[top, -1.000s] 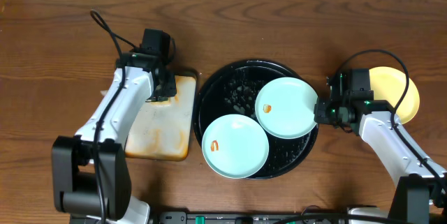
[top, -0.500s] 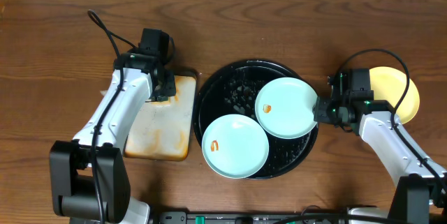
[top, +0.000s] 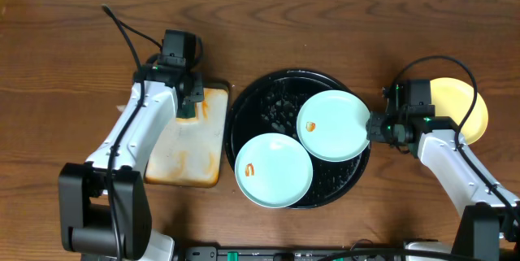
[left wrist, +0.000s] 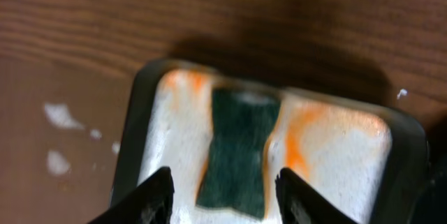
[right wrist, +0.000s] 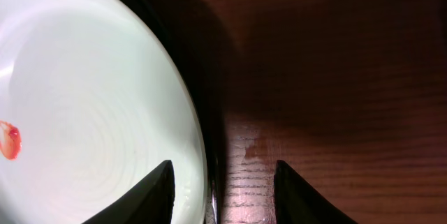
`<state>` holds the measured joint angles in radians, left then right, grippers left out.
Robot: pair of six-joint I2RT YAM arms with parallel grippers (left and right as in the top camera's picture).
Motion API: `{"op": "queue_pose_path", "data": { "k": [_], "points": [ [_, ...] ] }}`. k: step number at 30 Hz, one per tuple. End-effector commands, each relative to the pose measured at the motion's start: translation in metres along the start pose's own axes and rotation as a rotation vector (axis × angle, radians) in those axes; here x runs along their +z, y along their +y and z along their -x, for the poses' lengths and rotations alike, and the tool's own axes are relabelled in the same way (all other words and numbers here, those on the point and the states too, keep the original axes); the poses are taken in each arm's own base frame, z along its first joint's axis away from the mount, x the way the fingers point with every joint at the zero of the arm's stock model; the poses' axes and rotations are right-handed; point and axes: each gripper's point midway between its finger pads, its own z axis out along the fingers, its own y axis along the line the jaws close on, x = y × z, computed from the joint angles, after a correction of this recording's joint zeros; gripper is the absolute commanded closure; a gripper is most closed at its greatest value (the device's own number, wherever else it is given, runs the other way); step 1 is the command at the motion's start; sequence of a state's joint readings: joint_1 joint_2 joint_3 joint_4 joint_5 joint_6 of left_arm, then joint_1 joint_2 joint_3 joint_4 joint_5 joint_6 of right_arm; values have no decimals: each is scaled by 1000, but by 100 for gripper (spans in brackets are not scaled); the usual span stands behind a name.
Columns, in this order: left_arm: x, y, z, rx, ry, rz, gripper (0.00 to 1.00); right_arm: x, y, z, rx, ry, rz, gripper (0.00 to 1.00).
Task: Clean dirty plates on tray and stack at the side
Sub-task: 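Tilt the light-blue plate up while left gripper rubs sponge in tray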
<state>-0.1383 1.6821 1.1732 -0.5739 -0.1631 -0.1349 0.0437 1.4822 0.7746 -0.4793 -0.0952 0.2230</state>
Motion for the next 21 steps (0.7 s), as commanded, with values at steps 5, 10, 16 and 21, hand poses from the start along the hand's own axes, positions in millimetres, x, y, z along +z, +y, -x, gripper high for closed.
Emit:
{"op": "queue_pose_path", "data": {
  "k": [5,10,16,21],
  "points": [
    [37,-3,-26,99,96,8,54,3,-3,-5,0,19,-16,56],
    [63,-6,-48,116,180,10,59,3,-3,-5,8,21,-16,56],
    [91,-8,-71,128,267,23,80,3,-3,-5,8,22,-17,55],
    [91,-9,-68,82,258,27,92,3,-3,-5,8,22,-17,54]
  ]
}}
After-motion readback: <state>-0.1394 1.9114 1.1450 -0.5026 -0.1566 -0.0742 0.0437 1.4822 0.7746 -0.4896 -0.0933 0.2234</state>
